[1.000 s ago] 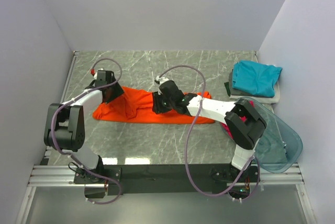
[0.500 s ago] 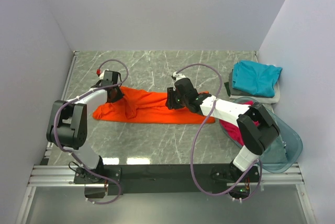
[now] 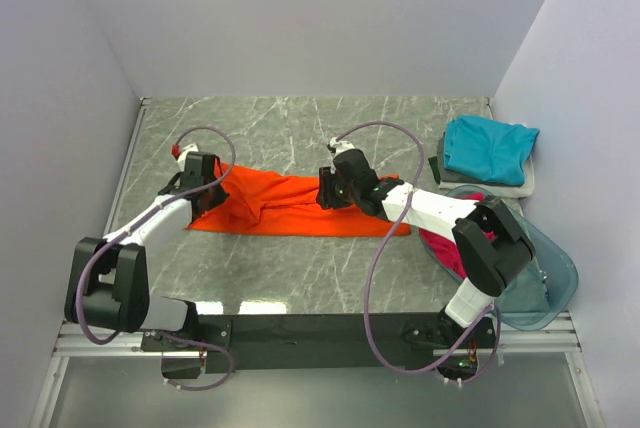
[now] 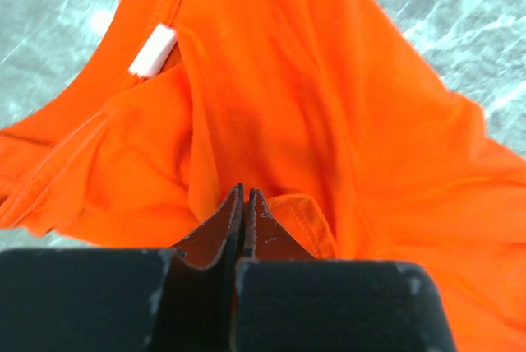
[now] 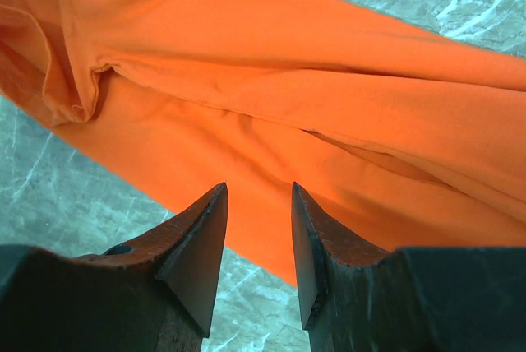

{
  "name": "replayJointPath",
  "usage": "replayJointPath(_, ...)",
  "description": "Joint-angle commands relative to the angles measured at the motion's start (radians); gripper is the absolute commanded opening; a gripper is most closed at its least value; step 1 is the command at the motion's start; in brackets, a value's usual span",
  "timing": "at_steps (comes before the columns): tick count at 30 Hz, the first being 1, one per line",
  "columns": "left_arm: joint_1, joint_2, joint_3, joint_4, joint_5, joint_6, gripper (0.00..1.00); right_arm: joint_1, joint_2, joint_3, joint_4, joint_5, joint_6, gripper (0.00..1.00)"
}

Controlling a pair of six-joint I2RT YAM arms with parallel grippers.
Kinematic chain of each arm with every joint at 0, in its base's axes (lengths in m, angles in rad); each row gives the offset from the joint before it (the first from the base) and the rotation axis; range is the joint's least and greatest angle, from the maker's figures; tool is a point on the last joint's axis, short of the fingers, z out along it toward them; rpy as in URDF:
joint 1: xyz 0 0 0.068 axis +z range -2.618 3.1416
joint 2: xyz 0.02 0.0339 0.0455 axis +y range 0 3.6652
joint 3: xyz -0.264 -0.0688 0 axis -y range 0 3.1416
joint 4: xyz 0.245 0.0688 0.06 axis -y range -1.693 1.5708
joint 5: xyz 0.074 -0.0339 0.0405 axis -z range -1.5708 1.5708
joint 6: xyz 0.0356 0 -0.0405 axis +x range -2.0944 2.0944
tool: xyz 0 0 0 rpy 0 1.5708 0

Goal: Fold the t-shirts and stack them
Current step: Fold the tshirt

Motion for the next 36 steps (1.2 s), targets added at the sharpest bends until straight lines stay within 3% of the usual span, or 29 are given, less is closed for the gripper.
replayJointPath(1, -0.007, -0.037, -0.033, -0.030, -0.028, -0.024, 0.01, -0.005, -0.038, -0.004, 0.032, 0.002, -0.010, 0.44)
replayJointPath(4, -0.006, -0.071, -0.067, -0.073, -0.054, -0.053, 0.03, -0.005, -0.035, -0.004, 0.031, 0.002, -0.014, 0.44)
replayJointPath(11, -0.009, -0.212, -0.137, -0.149, -0.042, -0.127, 0.32, -0.003, -0.006, 0.019, 0.018, 0.000, -0.025, 0.44)
replayJointPath(20, -0.013, -0.337, -0.143, -0.206, -0.106, -0.170, 0.45, 0.009, 0.025, 0.088, 0.050, -0.084, -0.013, 0.44)
replayJointPath(28, -0.012, -0.163, -0.019, -0.079, -0.074, -0.110, 0.55, 0.113, 0.204, 0.311, 0.003, -0.074, -0.010, 0.44)
replayJointPath(36, -0.013, 0.122, 0.108, 0.062, 0.031, -0.058, 0.55, 0.155, 0.352, 0.443, 0.003, -0.113, 0.022, 0.44)
